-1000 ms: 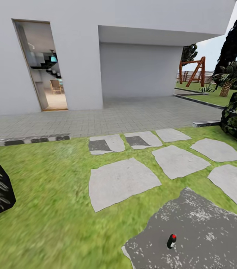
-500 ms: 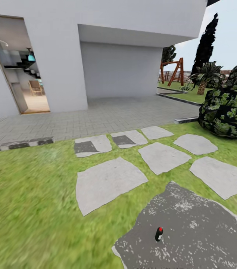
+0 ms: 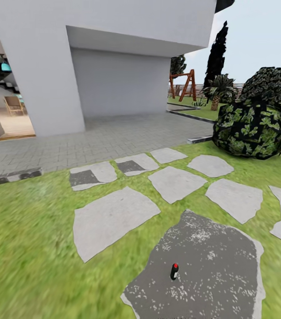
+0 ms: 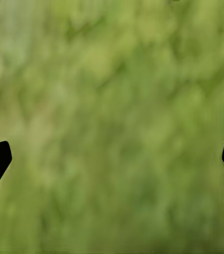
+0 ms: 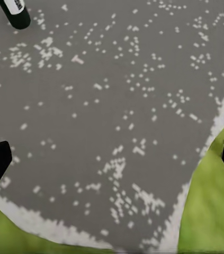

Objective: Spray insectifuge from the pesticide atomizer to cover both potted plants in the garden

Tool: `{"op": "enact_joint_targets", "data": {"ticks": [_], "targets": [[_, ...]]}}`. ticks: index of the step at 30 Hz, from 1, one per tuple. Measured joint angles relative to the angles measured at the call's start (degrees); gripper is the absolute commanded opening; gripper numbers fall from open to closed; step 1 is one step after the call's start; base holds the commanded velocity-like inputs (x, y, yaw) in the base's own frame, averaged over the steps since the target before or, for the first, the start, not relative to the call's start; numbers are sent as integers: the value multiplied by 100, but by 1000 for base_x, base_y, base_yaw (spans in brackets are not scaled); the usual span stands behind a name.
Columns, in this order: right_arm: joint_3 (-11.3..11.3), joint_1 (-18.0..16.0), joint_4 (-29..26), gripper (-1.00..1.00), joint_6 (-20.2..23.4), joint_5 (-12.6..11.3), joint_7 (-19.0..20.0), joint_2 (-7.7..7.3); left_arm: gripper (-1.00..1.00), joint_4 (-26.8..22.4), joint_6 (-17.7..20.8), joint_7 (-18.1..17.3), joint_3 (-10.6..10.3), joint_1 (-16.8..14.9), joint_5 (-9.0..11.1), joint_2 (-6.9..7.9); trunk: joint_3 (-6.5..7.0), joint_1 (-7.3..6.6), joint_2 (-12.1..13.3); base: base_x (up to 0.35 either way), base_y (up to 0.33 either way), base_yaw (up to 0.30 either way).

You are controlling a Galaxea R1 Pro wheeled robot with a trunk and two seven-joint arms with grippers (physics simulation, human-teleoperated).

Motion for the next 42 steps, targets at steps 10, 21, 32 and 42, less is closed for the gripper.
{"op": "enact_joint_targets", "data": {"ticks": [10, 21, 32, 42], "targets": [[0, 0, 0, 100, 0, 0, 0, 3, 100, 6, 0, -6, -8, 0, -7, -14, 0, 0, 0, 0, 0, -267], [0, 0, 0, 100, -4, 0, 0, 2, 100, 0, 0, -2, 0, 0, -7, -16, 0, 0, 0, 0, 0, -267], [-9, 0, 0, 100, -4, 0, 0, 2, 100, 0, 0, -6, -1, 0, -5, -16, 0, 0, 0, 0, 0, -267], [-9, 0, 0, 100, -5, 0, 0, -1, 100, 0, 0, -5, -2, 0, -8, -16, 0, 0, 0, 0, 0, -267]]}}
